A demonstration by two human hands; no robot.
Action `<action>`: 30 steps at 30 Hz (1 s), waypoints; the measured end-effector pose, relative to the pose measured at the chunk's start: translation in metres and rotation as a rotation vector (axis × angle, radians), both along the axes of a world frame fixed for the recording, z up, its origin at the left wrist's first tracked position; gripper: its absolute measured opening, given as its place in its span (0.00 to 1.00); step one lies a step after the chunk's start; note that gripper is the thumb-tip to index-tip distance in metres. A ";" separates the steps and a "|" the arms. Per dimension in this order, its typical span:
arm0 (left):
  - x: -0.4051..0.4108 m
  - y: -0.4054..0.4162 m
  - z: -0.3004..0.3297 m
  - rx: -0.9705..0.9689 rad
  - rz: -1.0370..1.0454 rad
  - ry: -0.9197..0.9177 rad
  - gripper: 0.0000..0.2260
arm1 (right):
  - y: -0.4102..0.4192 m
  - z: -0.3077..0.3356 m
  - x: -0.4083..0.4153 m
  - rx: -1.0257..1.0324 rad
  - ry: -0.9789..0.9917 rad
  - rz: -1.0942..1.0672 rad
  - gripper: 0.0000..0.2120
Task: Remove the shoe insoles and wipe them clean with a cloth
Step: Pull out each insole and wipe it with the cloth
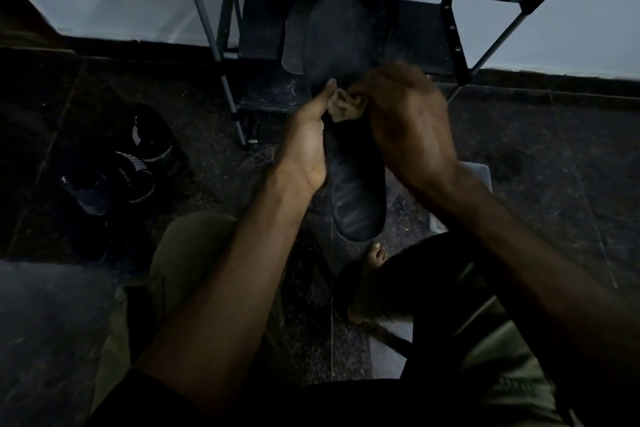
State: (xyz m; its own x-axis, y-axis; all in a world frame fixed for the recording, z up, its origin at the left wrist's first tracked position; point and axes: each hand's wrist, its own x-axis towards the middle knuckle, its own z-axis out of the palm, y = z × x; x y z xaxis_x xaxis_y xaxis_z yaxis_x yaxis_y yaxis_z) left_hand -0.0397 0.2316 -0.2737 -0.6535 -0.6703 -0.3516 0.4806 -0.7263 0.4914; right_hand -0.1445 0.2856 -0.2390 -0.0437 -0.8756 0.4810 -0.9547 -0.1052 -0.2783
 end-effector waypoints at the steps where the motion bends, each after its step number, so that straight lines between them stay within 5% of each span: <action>1: -0.002 0.002 0.000 -0.018 -0.005 -0.017 0.15 | -0.006 0.004 -0.004 -0.018 -0.012 -0.014 0.16; 11: 0.001 0.001 0.000 -0.016 0.002 0.002 0.15 | 0.003 0.001 0.008 0.000 0.012 -0.015 0.14; 17: -0.004 0.007 0.000 -0.081 -0.030 -0.044 0.15 | -0.011 0.011 -0.008 0.007 -0.042 -0.031 0.21; 30: 0.001 -0.007 -0.009 -0.214 0.076 -0.021 0.15 | 0.003 -0.004 0.002 -0.038 -0.181 -0.006 0.11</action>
State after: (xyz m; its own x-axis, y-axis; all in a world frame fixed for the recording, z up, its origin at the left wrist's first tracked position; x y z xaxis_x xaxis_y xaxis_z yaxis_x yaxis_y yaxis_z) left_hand -0.0392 0.2247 -0.2831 -0.5921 -0.7783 -0.2090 0.5184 -0.5665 0.6406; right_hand -0.1428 0.2883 -0.2435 -0.1377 -0.8565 0.4974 -0.8900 -0.1134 -0.4416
